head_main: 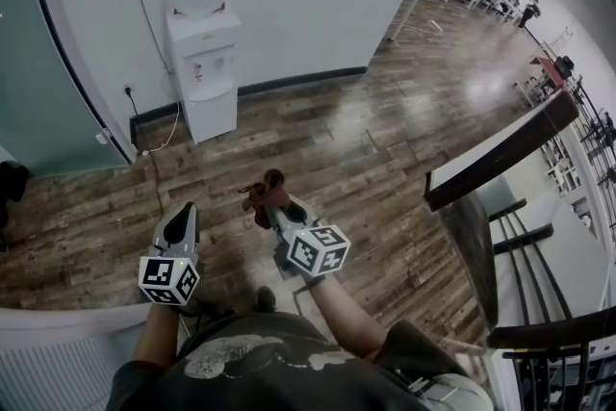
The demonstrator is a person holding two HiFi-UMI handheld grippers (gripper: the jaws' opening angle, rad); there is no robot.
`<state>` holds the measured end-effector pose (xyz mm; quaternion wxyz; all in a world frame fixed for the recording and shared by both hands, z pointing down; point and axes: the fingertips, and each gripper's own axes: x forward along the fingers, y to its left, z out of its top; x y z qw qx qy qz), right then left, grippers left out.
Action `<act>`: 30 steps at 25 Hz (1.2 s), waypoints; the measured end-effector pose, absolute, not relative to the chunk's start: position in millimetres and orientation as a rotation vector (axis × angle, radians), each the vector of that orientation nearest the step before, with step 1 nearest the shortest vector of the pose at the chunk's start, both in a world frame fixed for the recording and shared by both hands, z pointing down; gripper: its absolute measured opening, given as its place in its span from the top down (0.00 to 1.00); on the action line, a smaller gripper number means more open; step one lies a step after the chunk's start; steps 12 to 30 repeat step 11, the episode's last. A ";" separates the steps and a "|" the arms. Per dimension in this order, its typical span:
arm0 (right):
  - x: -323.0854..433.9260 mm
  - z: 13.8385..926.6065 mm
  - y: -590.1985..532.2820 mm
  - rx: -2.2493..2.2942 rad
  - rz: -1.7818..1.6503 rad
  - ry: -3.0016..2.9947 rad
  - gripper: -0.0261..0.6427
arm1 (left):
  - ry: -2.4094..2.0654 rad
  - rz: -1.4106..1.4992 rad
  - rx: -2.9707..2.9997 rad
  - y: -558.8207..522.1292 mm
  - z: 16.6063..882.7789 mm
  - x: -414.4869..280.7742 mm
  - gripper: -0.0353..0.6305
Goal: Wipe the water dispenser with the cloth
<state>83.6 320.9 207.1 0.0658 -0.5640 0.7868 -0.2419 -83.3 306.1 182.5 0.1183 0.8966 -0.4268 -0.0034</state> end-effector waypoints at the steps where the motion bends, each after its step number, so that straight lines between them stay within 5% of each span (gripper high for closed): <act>1: 78.3 207.6 322.7 -1.701 -0.732 2.382 0.87 | -1.251 -0.012 2.620 306.8 182.6 -88.9 0.92; 30: 42.2 210.8 336.3 -1.728 -0.723 2.440 0.87 | -1.269 -0.022 2.585 306.1 190.0 -127.5 0.92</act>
